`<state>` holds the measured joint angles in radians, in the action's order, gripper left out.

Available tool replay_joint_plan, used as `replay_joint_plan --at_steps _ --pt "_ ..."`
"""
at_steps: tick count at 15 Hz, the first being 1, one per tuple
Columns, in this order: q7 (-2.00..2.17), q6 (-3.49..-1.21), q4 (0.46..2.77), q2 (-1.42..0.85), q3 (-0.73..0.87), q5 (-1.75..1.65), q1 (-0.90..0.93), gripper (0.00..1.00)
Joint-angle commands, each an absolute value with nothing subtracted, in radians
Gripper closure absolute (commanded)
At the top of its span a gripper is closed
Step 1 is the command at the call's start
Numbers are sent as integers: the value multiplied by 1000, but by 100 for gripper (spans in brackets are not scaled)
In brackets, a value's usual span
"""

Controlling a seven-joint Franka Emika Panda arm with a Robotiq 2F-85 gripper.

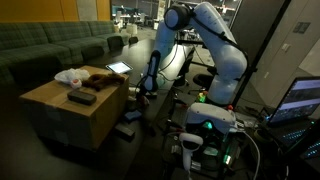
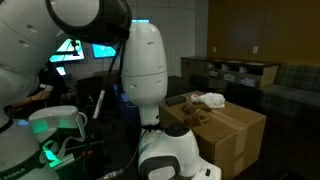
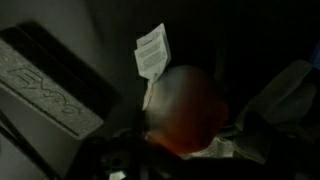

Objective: Put the white towel on the table, then the moose on the box, then the duster on the table, then the turnip plushie on the box, then the plastic on the table, then the blue sponge on the box, then the duster from the box to the table, lastly, the other duster from the table to the box

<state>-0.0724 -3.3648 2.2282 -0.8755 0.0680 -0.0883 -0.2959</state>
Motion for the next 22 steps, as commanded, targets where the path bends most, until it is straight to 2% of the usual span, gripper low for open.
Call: replay_joint_plan --at_steps 1,8,11,22 --pt "-62 -3390 2188 -914 98 -64 -265 26" --pt "-58 -3376 2168 -923 95 -67 -278 80" --pt "-54 -3355 2176 -909 95 -65 -281 98" --pt "-77 -3210 2336 -694 172 -75 -234 97"
